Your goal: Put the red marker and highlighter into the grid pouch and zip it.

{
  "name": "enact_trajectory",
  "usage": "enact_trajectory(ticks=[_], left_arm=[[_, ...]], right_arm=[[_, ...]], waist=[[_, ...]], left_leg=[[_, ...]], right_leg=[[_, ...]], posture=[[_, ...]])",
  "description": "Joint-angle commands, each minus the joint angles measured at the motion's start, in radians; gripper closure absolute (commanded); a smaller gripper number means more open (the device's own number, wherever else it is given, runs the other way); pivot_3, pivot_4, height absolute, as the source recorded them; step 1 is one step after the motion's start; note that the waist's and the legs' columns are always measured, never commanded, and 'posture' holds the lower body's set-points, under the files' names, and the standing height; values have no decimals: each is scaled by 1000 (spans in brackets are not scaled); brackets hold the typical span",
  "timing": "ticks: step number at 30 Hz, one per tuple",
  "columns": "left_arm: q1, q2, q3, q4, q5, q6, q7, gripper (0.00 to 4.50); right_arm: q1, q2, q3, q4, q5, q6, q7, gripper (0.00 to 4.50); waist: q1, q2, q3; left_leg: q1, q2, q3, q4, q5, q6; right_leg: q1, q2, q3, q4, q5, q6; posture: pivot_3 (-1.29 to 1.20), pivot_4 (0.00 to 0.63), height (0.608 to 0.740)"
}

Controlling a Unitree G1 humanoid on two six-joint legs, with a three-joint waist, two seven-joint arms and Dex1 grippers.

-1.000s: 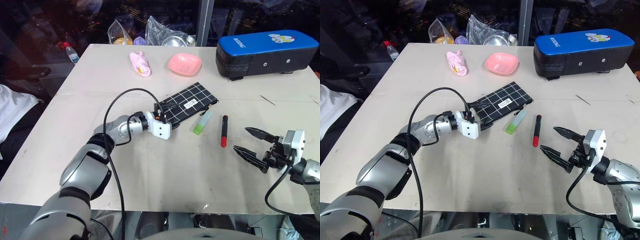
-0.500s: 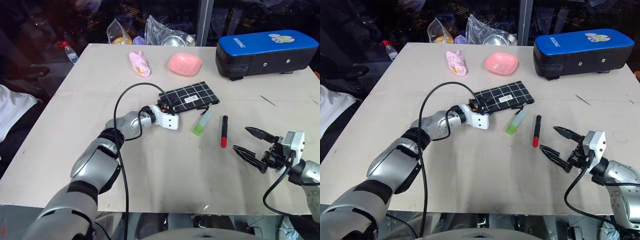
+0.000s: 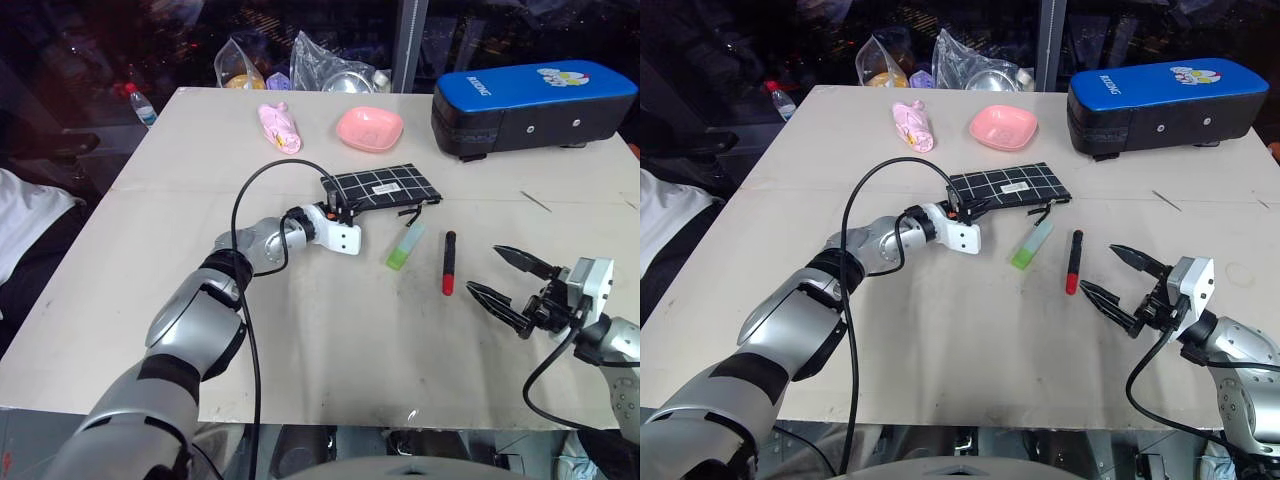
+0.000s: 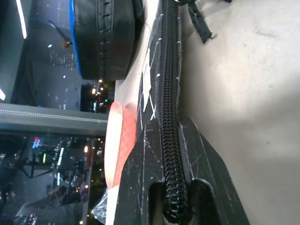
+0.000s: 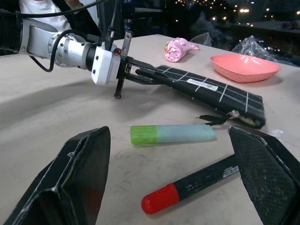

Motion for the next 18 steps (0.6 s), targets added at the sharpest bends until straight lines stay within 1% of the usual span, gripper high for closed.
enact_trajectory(ticks=[1,5,9,14,16,18], left_arm=[[-14,-11,-3,1,-5,-12,21,4437],[-12,-11,10,-1,-21,-21,24,4437],[-3,-3,57,-15,-90,-50,-29,4437],[43,-3,189,-84,-312,-54,-199,4437],[75,0,233,-145,-403,-38,-288,4437],[131,0,281,-265,-539,18,-418,4437]], right_arm=[[2,-3,-44,-1,5,-30,-4,457],[7,-5,-45,16,2,-44,8,457],[0,-8,-39,29,2,-51,12,457],[-27,-2,-15,41,-12,-53,7,457],[-47,8,-8,35,-12,-40,-16,457],[-75,24,4,21,-12,-18,-53,457]], waist=[[0,0,0],[1,0,0],[-1,0,0],[-4,0,0],[-3,0,0],[-4,0,0]], left_leg=[[0,0,0,0,0,0],[0,0,0,0,0,0],[0,0,0,0,0,0],[0,0,0,0,1,-1],[0,1,0,0,1,-1],[0,1,0,0,1,-1]], right_leg=[[0,0,0,0,0,0],[0,0,0,0,0,0],[0,0,0,0,0,0],[0,0,0,0,0,0],[0,0,0,0,0,0],[0,0,0,0,0,0]], posture=[[0,150,740],[0,150,740],[0,150,740],[0,150,740],[0,150,740],[0,150,740]])
